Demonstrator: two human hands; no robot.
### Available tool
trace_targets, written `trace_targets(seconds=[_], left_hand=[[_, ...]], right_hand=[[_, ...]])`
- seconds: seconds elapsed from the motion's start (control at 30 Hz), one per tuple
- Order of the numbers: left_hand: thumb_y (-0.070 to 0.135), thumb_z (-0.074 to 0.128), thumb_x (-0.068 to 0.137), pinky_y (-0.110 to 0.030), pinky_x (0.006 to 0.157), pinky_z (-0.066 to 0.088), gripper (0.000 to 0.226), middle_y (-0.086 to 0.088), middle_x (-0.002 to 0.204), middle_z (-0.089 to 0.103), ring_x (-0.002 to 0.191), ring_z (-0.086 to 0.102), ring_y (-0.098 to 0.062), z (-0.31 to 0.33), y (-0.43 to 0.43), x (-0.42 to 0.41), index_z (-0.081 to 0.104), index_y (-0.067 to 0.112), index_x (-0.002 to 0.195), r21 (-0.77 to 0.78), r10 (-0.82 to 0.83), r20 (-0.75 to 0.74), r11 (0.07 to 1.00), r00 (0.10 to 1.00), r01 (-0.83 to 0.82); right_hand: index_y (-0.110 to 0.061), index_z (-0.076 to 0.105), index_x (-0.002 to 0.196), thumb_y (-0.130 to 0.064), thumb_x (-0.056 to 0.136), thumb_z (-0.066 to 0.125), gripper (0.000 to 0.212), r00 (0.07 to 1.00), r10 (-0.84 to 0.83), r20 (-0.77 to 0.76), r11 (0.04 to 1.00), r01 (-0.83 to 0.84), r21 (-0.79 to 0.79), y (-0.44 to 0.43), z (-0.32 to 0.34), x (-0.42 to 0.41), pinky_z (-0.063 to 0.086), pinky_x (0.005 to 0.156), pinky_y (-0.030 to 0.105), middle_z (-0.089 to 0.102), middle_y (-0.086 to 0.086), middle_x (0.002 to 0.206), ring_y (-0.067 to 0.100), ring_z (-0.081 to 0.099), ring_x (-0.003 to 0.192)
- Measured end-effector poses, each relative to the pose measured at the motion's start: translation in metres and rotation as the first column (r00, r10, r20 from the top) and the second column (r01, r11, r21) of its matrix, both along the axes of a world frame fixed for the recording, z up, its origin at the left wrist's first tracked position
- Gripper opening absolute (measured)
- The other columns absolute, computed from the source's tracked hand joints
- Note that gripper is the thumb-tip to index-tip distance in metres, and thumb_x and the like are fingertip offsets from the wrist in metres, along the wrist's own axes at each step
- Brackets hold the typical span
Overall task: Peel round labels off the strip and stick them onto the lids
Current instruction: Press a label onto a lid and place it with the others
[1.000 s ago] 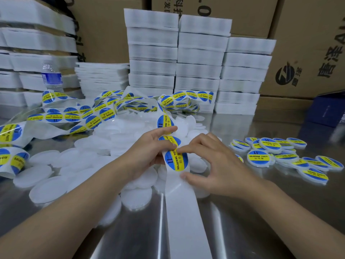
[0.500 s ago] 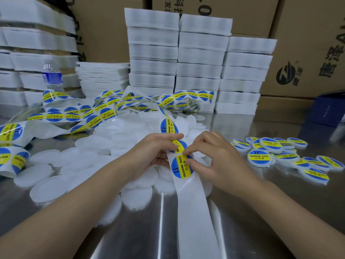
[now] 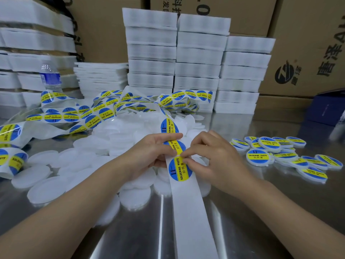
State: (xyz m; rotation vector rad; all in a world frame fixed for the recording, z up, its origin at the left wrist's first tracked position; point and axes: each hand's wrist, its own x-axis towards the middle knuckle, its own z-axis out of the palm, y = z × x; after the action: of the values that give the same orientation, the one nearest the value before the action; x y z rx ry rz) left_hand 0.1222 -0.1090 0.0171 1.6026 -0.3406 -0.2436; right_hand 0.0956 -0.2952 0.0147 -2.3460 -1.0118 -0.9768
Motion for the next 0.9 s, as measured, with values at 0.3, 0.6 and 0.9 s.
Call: trace_targets(seconds=[0.3, 0.6, 0.9], left_hand=[[-0.004, 0.049, 0.088, -0.024, 0.06, 0.056, 0.039, -0.007, 0.091, 0.075, 0.073, 0.072, -0.017, 0.0002, 0.0016, 0.0001, 0.062, 0.017, 0.118, -0.005, -0.033, 0.005, 0.999, 0.999, 0.033], [-0.001, 0.048, 0.091, -0.023, 0.058, 0.056, 0.033, 0.003, 0.075, 0.072, 0.067, 0.07, -0.015, -0.0004, 0.0009, 0.0017, 0.068, 0.019, 0.109, 0.0, -0.027, 0.018, 1.0, 0.999, 0.027], [0.007, 0.057, 0.091, -0.02, 0.057, 0.054, 0.028, 0.003, 0.081, 0.075, 0.069, 0.071, -0.01, -0.0046, -0.0011, 0.0046, 0.068, 0.028, 0.105, -0.119, 0.051, 0.102, 0.992, 0.994, -0.039]], right_hand=[[-0.015, 0.074, 0.091, -0.025, 0.072, 0.073, 0.022, 0.996, -0.008, -0.09, 1.0, 0.006, -0.015, 0.0017, 0.0013, -0.0037, 0.047, 0.068, 0.041, 0.061, 0.003, 0.081, 0.025, 0.054, 0.078], [-0.015, 0.073, 0.079, -0.02, 0.076, 0.069, 0.007, 0.999, 0.001, -0.04, 1.0, 0.0, 0.003, 0.0036, -0.0014, -0.0011, 0.048, 0.064, 0.038, 0.06, 0.0, 0.078, 0.023, 0.055, 0.074], [-0.014, 0.074, 0.076, -0.013, 0.074, 0.07, 0.004, 0.999, 0.02, -0.036, 1.0, -0.019, 0.011, 0.0067, 0.0002, -0.0072, 0.044, 0.065, 0.034, 0.06, 0.0, 0.076, 0.023, 0.054, 0.071]])
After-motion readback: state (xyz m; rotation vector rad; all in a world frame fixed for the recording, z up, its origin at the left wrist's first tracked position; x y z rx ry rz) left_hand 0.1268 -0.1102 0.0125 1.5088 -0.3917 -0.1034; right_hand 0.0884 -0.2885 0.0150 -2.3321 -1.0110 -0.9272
